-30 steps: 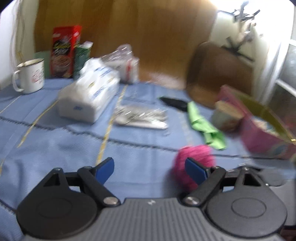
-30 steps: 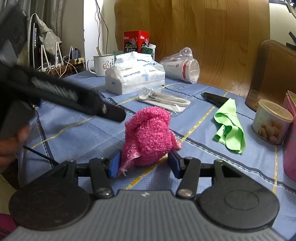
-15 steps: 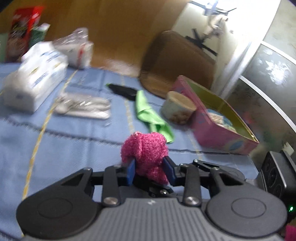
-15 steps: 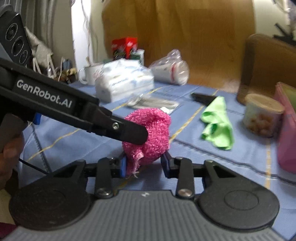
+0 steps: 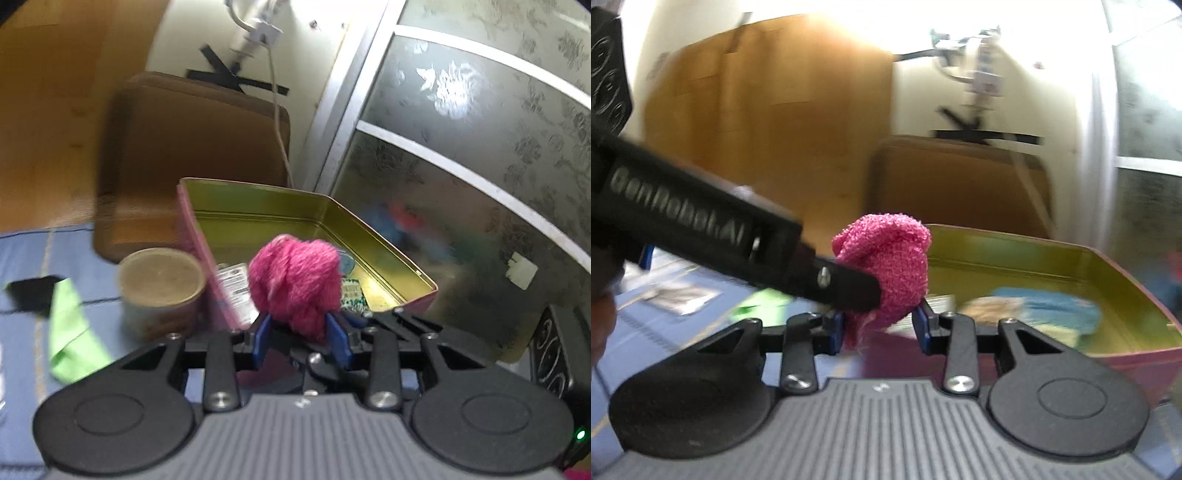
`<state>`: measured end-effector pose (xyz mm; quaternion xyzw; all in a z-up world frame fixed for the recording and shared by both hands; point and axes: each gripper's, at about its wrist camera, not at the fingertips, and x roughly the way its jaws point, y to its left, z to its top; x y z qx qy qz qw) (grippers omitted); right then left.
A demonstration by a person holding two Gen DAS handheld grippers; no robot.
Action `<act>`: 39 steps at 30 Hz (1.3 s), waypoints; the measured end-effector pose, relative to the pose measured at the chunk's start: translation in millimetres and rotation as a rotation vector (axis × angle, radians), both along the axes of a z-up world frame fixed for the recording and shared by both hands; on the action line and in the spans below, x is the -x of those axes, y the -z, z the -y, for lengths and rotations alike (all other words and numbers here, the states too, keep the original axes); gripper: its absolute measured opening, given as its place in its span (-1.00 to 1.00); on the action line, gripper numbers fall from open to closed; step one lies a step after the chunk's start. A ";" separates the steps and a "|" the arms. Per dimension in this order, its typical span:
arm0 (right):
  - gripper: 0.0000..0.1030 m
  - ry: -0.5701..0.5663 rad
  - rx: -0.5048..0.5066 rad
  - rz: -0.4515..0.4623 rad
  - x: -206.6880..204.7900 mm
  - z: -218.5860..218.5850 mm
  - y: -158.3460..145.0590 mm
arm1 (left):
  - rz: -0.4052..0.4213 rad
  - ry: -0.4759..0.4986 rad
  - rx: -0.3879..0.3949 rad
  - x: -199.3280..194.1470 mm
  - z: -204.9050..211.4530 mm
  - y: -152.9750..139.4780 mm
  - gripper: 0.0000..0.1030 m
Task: Organize soft objects
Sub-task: 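Carry the pink cloth into the pink tin and open the right tool, then move the right tool to the black-and-green tape measure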
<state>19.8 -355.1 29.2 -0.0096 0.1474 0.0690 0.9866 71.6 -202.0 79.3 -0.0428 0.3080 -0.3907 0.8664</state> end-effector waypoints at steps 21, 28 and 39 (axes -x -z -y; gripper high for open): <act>0.45 -0.129 -0.069 0.004 7.6 -41.4 17.6 | -0.055 -0.518 -0.206 2.7 -174.7 69.4 -0.13; 0.23 -0.319 0.003 -0.117 -34.5 -105.8 17.1 | 0.035 -0.705 -0.248 13.2 -229.6 77.0 0.03; 0.61 -0.249 0.121 -0.483 -221.8 -182.2 18.5 | 0.013 -0.713 -0.165 10.9 -240.4 80.4 0.03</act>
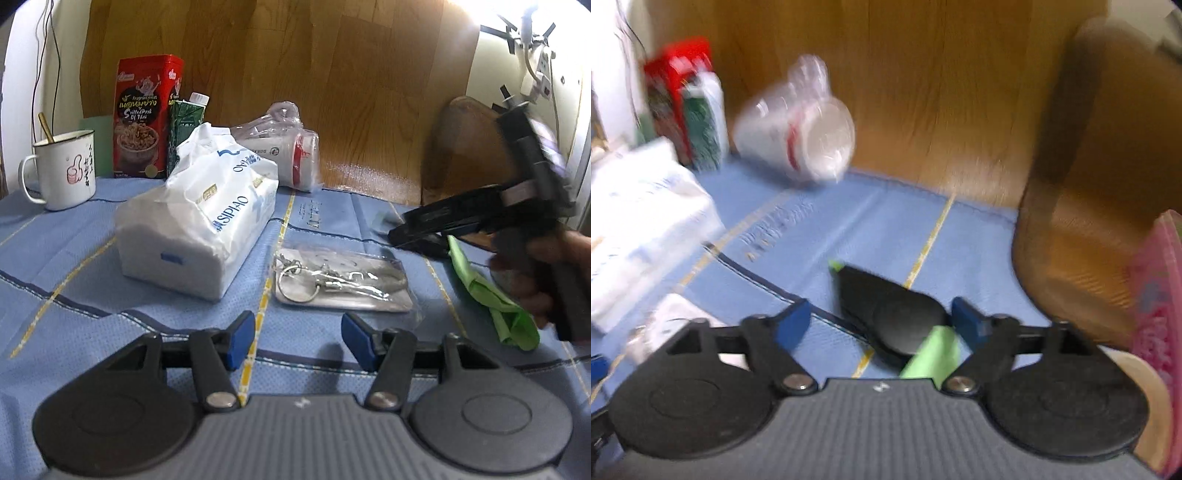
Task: Organize soft objects
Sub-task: 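Move the right tool to the black-and-green tape measure, then grasp the tape measure with the right tool and lift it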
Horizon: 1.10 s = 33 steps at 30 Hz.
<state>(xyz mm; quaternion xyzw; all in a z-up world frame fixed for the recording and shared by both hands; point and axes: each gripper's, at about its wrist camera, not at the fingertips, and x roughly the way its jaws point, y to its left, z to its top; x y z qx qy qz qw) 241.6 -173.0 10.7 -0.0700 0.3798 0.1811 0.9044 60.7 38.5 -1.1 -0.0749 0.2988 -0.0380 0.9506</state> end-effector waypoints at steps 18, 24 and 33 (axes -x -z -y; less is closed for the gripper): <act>-0.59 -0.163 -0.055 0.088 124.8 6.2 3.0 | 0.009 0.015 0.079 -0.3 -12.0 0.5 0.20; -0.61 -0.117 -0.217 0.060 181.7 49.8 6.6 | 0.020 0.074 0.144 1.4 -17.3 -0.4 0.25; -0.62 -0.034 -0.551 -0.080 236.8 96.8 25.4 | -0.077 0.201 0.326 24.2 14.5 -9.6 0.25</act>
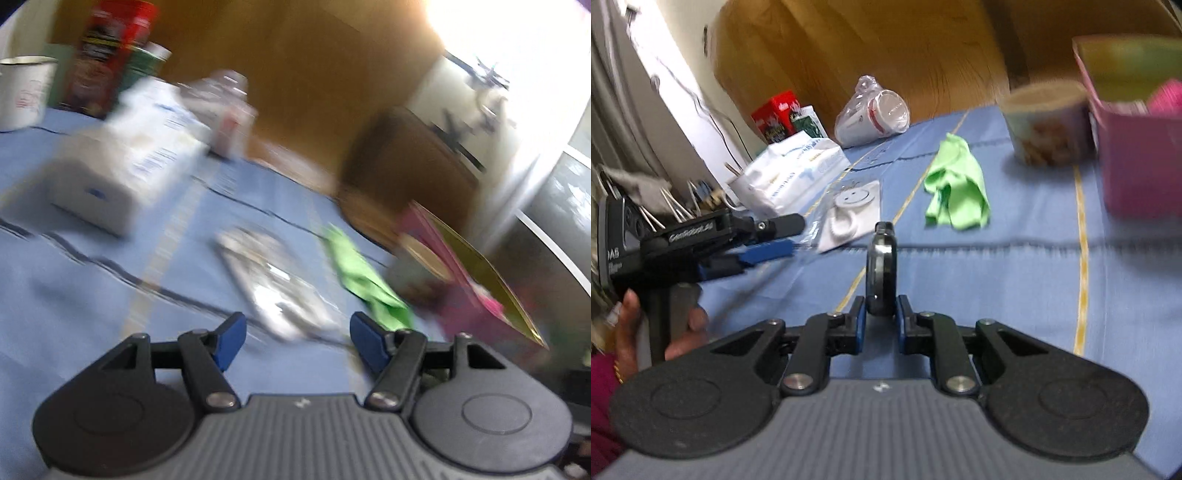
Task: Organize soft objects
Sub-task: 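Grasp the tape measure with the right tool and lift it, then lower the tape measure into the pink tin and open the right tool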
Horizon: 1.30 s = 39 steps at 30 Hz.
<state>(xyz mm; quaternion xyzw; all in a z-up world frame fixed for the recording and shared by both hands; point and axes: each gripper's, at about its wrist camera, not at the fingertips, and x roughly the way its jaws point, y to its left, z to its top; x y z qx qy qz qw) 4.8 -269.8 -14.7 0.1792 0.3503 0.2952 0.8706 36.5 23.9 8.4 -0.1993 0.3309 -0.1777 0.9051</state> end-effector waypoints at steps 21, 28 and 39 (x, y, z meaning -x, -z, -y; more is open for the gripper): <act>-0.62 0.081 0.247 0.244 43.1 -12.0 -0.4 | -0.223 0.263 0.220 -13.8 68.8 19.0 0.46; -0.62 0.162 0.357 0.414 70.7 -18.0 -12.2 | -0.181 0.338 0.196 -10.7 95.4 5.5 -0.02; -0.62 0.481 0.410 0.658 44.2 47.2 -46.2 | 0.057 0.527 0.057 -51.4 207.5 -69.9 0.02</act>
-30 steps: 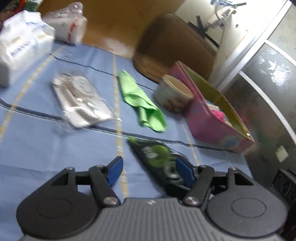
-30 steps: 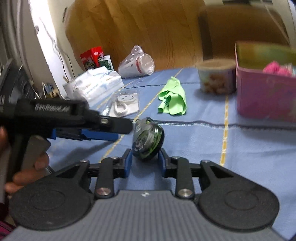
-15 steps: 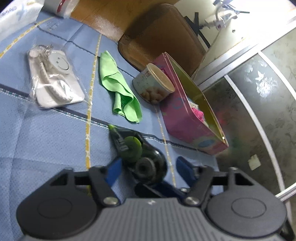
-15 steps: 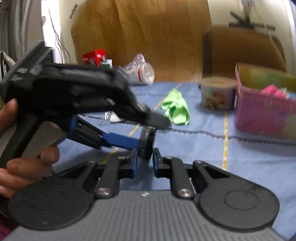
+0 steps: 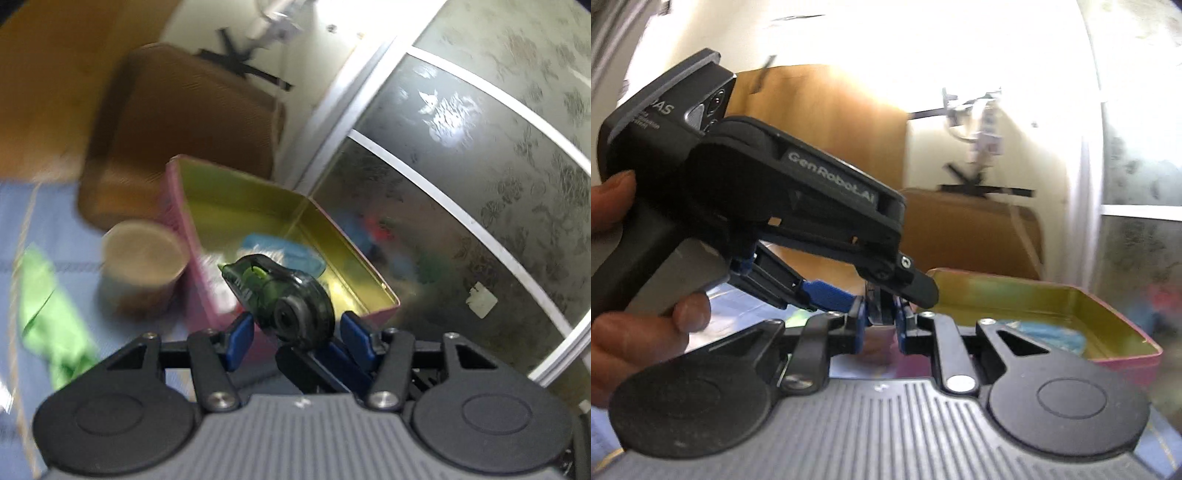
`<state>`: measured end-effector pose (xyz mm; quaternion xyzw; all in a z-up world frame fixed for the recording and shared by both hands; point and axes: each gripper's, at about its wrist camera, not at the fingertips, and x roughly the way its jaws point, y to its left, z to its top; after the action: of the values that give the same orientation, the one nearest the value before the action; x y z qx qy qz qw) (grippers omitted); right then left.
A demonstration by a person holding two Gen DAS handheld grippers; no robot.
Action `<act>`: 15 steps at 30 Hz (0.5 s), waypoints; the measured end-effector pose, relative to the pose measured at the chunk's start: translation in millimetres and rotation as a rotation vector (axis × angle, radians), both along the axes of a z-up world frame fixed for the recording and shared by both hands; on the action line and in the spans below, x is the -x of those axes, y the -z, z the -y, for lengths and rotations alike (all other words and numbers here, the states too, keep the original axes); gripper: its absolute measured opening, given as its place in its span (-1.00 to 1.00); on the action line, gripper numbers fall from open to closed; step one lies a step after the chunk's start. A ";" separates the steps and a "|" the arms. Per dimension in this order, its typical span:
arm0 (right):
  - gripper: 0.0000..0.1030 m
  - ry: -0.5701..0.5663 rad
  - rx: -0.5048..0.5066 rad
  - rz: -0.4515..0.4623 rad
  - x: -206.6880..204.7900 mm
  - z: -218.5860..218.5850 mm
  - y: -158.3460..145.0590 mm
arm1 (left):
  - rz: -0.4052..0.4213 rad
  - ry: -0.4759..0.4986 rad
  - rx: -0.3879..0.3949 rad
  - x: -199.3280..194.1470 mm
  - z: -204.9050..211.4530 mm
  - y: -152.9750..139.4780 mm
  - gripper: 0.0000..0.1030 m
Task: Organize soft objects
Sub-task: 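Lower the tape measure into the pink tin and open the right tool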
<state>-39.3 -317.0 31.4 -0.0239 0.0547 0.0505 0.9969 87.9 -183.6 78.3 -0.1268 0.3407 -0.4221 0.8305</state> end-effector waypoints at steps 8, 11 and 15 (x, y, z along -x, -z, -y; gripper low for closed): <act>-0.59 0.163 0.010 -0.070 -81.5 37.8 22.2 | -0.022 -0.004 -0.069 -57.6 62.5 21.4 0.12; -0.16 0.221 -0.046 -0.099 -83.7 49.1 23.6 | -0.012 -0.020 -0.056 -56.4 56.9 20.0 0.12; -0.02 0.257 -0.092 -0.057 -65.0 50.8 21.0 | 0.061 -0.033 0.000 -34.7 22.0 8.0 0.21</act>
<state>25.6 -367.7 10.4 0.0305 0.0832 -0.0743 0.9933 122.6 -205.6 70.3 -0.1194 0.3132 -0.4120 0.8473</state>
